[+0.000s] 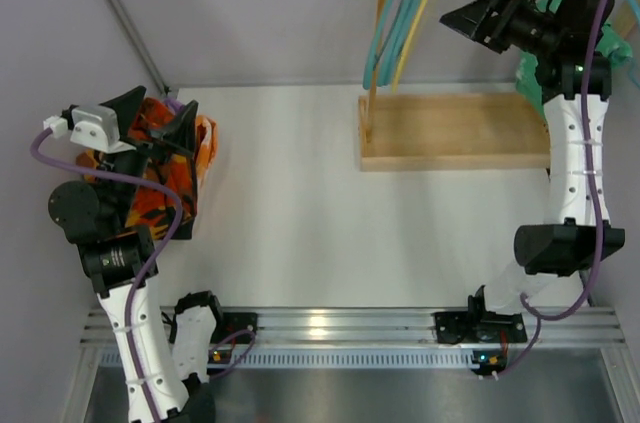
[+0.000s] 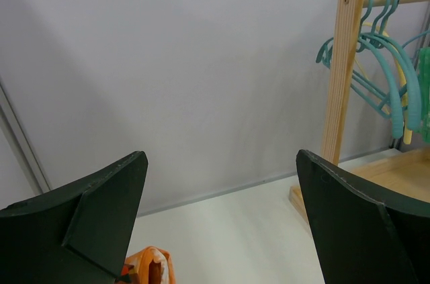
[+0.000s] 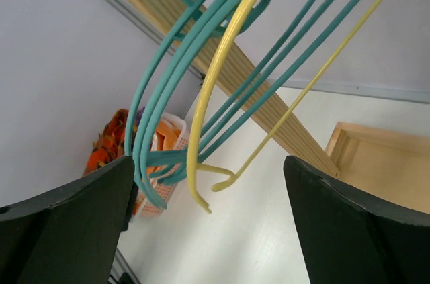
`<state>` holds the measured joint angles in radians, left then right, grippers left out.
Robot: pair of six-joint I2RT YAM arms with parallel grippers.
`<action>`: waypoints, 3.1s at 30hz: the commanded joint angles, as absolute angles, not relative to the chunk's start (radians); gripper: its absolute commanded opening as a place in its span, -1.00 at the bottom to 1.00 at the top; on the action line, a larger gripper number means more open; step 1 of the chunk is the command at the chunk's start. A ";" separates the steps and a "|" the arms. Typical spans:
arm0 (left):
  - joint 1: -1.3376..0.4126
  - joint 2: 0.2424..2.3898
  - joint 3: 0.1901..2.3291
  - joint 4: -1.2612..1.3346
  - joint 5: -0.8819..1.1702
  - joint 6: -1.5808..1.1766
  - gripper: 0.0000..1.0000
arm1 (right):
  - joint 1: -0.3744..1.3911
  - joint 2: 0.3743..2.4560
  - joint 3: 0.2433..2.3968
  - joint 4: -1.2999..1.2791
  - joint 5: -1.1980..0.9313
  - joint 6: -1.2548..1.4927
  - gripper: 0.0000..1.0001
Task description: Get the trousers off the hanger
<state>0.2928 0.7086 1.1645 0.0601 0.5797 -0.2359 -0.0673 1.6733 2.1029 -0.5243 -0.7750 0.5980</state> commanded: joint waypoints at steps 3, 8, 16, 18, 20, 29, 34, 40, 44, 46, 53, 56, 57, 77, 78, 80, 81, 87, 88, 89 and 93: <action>0.293 0.742 1.238 -0.049 0.624 -0.236 0.98 | -0.078 1.476 2.065 -0.592 -0.692 0.440 0.94; 0.291 0.767 1.240 -0.087 0.663 -0.247 0.98 | -0.083 1.323 2.008 -0.653 -0.618 0.313 0.99; 0.293 0.807 1.218 -0.147 0.756 -0.268 0.98 | -0.091 1.169 1.994 -0.877 -0.468 0.115 0.99; 0.293 0.810 1.207 -0.147 0.767 -0.264 0.98 | -0.091 1.157 2.016 -0.955 -0.372 0.055 0.99; 0.293 0.819 1.200 -0.147 0.770 -0.264 0.98 | -0.094 1.176 2.080 -1.035 -0.304 -0.033 0.99; 0.291 0.856 1.193 -0.147 0.773 -0.256 0.98 | -0.126 1.311 2.302 -1.132 -0.095 -0.253 0.99; 0.276 0.902 1.232 -0.238 0.703 -0.192 0.98 | -0.182 1.370 2.318 -1.074 -0.061 -0.296 0.99; 0.050 1.023 1.356 -0.440 0.334 0.055 0.97 | -0.255 1.437 2.352 -0.979 -0.077 -0.327 0.99; -0.118 1.031 1.350 -0.437 0.302 0.058 0.97 | -0.304 1.465 2.358 -0.893 -0.107 -0.357 0.99; -0.126 1.034 1.348 -0.436 0.330 0.028 0.97 | -0.357 1.491 2.362 -0.862 -0.136 -0.347 0.99; -0.132 1.005 1.341 -0.436 0.374 0.005 0.97 | -0.505 1.571 2.359 -0.776 -0.259 -0.345 0.99; -0.135 0.989 1.344 -0.436 0.383 0.003 0.98 | -0.541 1.627 2.364 -0.761 -0.311 -0.331 0.99; -0.137 0.983 1.342 -0.434 0.387 0.005 0.97 | -0.567 1.640 2.367 -0.752 -0.336 -0.315 0.99; -0.138 0.977 1.361 -0.434 0.380 -0.049 0.97 | -0.621 1.776 2.356 -0.575 -0.759 0.129 0.51; -0.138 0.979 1.362 -0.436 0.380 -0.054 0.97 | -0.620 1.785 2.356 -0.572 -0.767 0.147 0.41; -0.138 0.985 1.367 -0.434 0.380 -0.055 0.97 | -0.617 1.796 2.356 -0.571 -0.776 0.164 0.34; -0.138 0.985 1.367 -0.436 0.379 -0.055 0.97 | -0.609 1.802 2.355 -0.569 -0.779 0.179 0.33; -0.138 0.982 1.365 -0.434 0.382 -0.055 0.97 | -0.580 1.839 2.356 -0.500 -0.799 0.313 0.20; -0.138 0.980 1.367 -0.434 0.382 -0.055 0.97 | -0.574 1.845 2.358 -0.489 -0.805 0.331 0.17; -0.138 0.980 1.367 -0.434 0.380 -0.055 0.97 | -0.569 1.851 2.358 -0.473 -0.810 0.348 0.15; -0.138 0.976 1.368 -0.434 0.374 -0.052 0.97 | -0.537 1.876 2.358 -0.404 -0.839 0.461 -0.14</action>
